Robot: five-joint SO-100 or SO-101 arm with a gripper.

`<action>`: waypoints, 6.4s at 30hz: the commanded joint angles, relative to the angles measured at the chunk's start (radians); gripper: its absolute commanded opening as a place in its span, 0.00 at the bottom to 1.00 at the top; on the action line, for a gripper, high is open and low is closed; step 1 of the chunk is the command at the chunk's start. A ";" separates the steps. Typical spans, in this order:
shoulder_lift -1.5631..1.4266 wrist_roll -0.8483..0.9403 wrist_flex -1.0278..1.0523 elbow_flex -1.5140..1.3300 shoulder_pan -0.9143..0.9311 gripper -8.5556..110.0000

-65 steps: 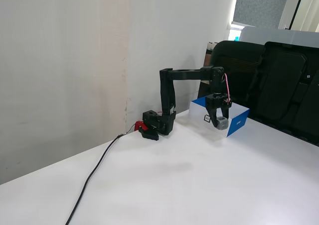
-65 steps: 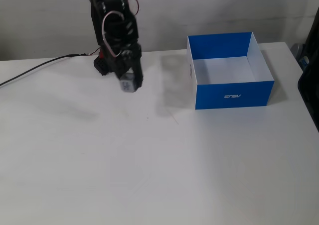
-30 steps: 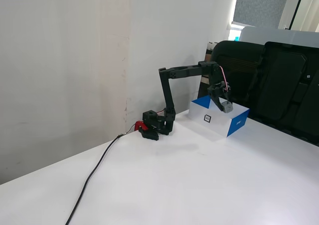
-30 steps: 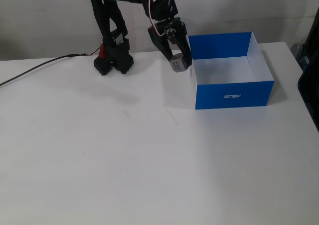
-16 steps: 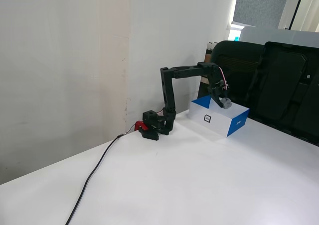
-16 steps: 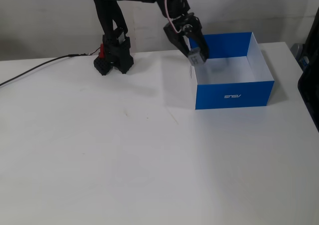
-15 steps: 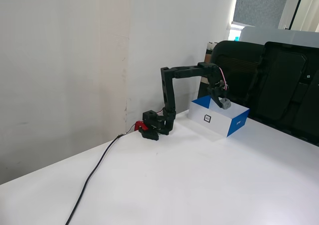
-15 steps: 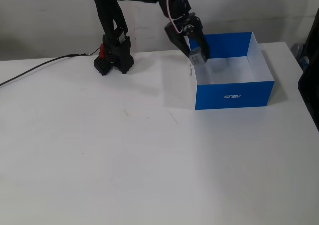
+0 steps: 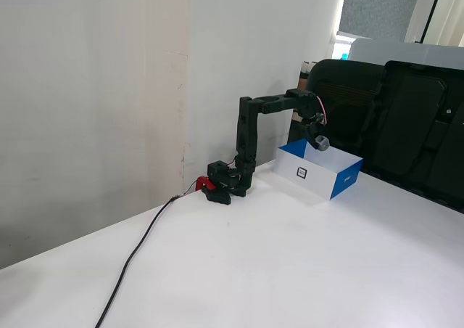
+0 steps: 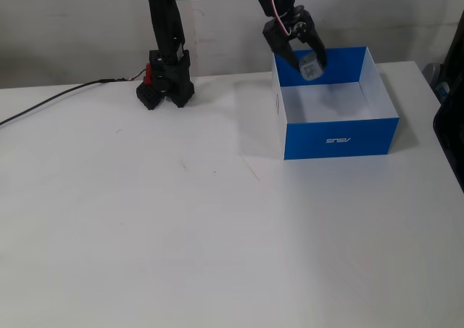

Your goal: Grasp the gray block and put it in the box.

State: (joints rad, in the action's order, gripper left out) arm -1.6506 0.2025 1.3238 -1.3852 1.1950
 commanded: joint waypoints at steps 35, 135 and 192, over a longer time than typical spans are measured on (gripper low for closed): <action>-0.028 0.129 0.377 0.275 -0.331 0.07; -1.407 0.130 -0.515 -1.692 -1.117 0.07; -1.744 0.146 -0.268 -1.773 -1.086 0.07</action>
State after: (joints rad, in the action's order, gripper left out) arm -3.3748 0.3421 1.0492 -3.0971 0.0997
